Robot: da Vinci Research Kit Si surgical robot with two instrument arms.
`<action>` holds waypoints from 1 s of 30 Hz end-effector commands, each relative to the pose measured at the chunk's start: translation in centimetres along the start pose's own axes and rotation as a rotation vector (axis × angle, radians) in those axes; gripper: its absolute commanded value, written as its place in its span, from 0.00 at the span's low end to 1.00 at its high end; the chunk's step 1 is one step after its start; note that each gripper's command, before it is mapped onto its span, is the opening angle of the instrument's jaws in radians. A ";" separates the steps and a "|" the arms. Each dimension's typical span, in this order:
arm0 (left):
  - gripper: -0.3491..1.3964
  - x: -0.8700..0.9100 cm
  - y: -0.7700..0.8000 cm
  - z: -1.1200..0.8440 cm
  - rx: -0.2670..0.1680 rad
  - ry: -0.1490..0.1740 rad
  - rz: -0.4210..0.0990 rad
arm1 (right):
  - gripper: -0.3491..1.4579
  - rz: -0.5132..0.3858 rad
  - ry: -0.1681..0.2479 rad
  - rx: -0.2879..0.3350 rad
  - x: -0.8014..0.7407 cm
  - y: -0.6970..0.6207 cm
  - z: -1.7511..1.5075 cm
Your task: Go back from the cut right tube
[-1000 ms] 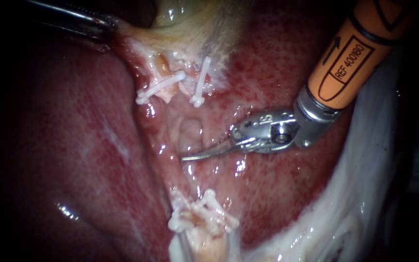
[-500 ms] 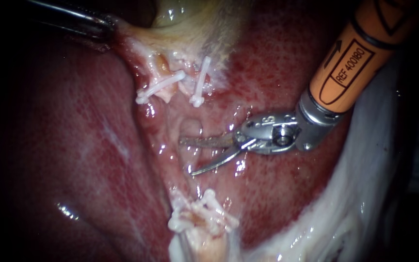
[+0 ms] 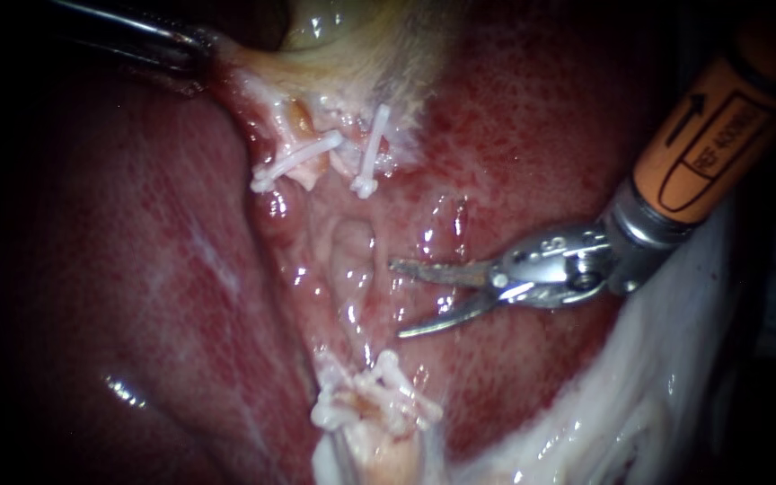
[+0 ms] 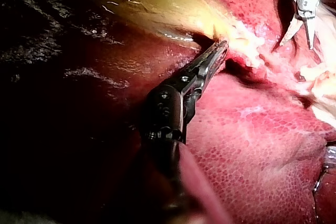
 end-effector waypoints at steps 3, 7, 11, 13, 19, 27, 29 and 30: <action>0.00 0.00 0.00 0.00 0.000 0.000 0.000 | 0.98 -0.043 -0.069 -0.022 -0.01 0.03 -0.20; 0.00 0.00 0.00 0.00 0.000 0.000 0.000 | 0.98 -0.068 -0.174 -0.044 0.02 0.10 -0.51; 0.00 0.00 0.00 0.01 0.000 0.000 0.000 | 0.98 -0.098 -0.203 -0.063 0.09 0.17 -0.71; 0.00 0.00 -0.01 0.02 0.000 0.000 0.000 | 0.98 -0.104 -0.210 -0.072 0.13 0.20 -0.77; 0.00 -0.06 -0.01 0.10 0.007 0.000 0.003 | 0.98 -0.107 -0.211 -0.070 0.15 0.19 -0.80; 0.00 -0.21 0.03 0.41 -0.002 -0.004 0.011 | 0.98 -0.108 -0.209 -0.066 0.14 0.18 -0.76; 0.00 -0.25 0.03 0.48 -0.007 -0.006 0.014 | 0.98 -0.108 -0.209 -0.066 0.14 0.17 -0.75; 0.00 -0.27 0.04 0.52 -0.011 -0.007 0.015 | 0.98 -0.108 -0.209 -0.067 0.14 0.18 -0.75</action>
